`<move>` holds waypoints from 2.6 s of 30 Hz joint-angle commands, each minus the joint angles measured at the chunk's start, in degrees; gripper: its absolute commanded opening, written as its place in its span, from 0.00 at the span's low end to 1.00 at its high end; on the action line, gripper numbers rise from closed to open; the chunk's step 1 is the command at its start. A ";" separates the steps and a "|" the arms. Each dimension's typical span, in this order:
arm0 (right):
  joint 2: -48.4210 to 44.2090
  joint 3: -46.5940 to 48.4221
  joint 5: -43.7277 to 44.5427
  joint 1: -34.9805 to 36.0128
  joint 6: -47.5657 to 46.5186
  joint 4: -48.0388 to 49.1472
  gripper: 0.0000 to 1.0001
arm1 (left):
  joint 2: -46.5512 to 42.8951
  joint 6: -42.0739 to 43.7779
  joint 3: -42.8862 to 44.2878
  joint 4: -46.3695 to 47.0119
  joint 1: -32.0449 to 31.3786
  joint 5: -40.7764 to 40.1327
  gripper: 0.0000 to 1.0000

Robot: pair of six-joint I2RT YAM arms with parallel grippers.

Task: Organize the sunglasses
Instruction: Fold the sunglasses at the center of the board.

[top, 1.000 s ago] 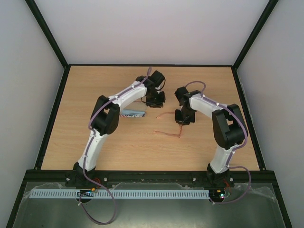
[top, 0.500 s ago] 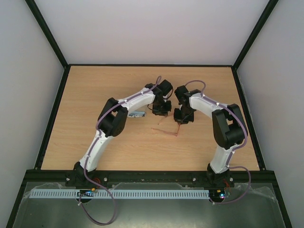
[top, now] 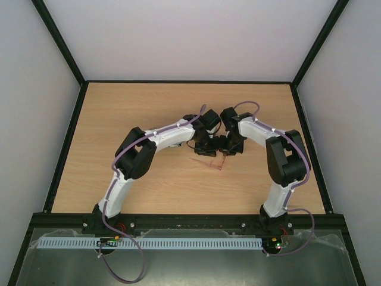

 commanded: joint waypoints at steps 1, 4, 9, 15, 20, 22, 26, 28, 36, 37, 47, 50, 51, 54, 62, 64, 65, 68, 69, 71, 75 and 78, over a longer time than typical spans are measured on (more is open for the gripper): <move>-0.13 -1.94 0.18 0.24 0.96 -0.35 0.05 | -4.50 -1.47 -2.65 5.32 -0.66 3.42 0.06; -1.08 -2.72 0.52 0.24 0.96 -0.41 0.09 | -5.94 -1.26 -4.00 3.11 0.13 1.65 0.07; -4.07 -3.54 0.67 0.24 0.79 -0.32 0.18 | -12.90 -2.12 -10.57 4.91 3.28 0.93 0.08; -7.07 -4.47 0.15 0.24 1.22 -0.44 0.26 | -18.73 -2.93 -12.73 3.68 4.47 0.48 0.08; -8.83 -4.11 -0.31 0.24 1.64 -0.19 0.28 | -22.35 -3.99 -17.19 3.44 4.91 0.46 0.09; -9.32 -4.06 -1.09 0.24 2.07 0.11 0.33 | -23.71 -3.92 -19.09 3.60 5.16 0.35 0.09; -8.36 -3.46 -1.45 0.24 2.45 0.59 0.63 | -25.53 -3.82 -21.79 3.85 5.94 0.23 0.09; -7.58 -3.13 -0.96 0.24 2.43 0.59 0.70 | -25.79 -3.63 -22.23 3.90 6.23 0.24 0.09; -3.37 -1.47 -0.81 0.24 3.11 1.54 0.74 | -24.85 -2.92 -22.66 3.46 6.39 0.91 0.09; -2.70 -0.93 -0.82 0.24 3.22 1.64 0.75 | -24.77 -2.79 -22.74 3.43 6.38 1.01 0.09; 0.35 1.02 -0.23 0.24 3.59 1.20 0.66 | -23.83 -2.31 -24.97 3.57 4.62 2.64 0.08; -0.12 0.57 -0.30 0.25 3.36 1.42 0.69 | -23.91 -2.46 -25.79 3.91 3.82 2.91 0.08; -0.28 0.45 -0.65 0.26 3.17 1.75 0.72 | -23.93 -2.55 -26.03 4.00 3.70 3.07 0.08; -1.39 0.27 -1.13 0.25 3.07 2.96 0.75 | -23.81 -2.76 -26.22 4.16 3.50 3.35 0.08; -1.87 1.53 -2.86 0.24 3.25 4.62 0.81 | -23.03 -2.86 -25.29 4.10 3.38 3.71 0.08; -2.36 1.53 -3.43 0.24 2.91 5.47 0.81 | -22.90 -2.86 -25.23 4.11 3.38 3.75 0.08; -2.53 1.48 -3.32 0.24 2.97 5.75 0.81 | -22.84 -2.86 -25.17 4.12 3.38 3.75 0.08; -0.54 2.90 -2.60 0.24 3.05 4.05 0.81 | -22.41 -2.88 -25.10 4.08 3.38 3.88 0.08; 0.38 3.22 -2.47 0.25 3.07 3.48 0.80 | -22.12 -2.86 -25.05 4.13 3.32 3.92 0.08; 1.86 3.57 -1.79 0.24 3.16 2.55 0.78 | -21.75 -2.86 -24.64 4.08 3.25 4.01 0.08; 2.68 2.90 -0.85 0.24 3.07 1.90 0.74 | -21.18 -2.77 -24.26 3.68 2.97 4.30 0.08; 2.73 2.15 -0.49 0.24 2.99 1.82 0.69 | -20.83 -2.85 -24.56 3.77 2.40 4.53 0.08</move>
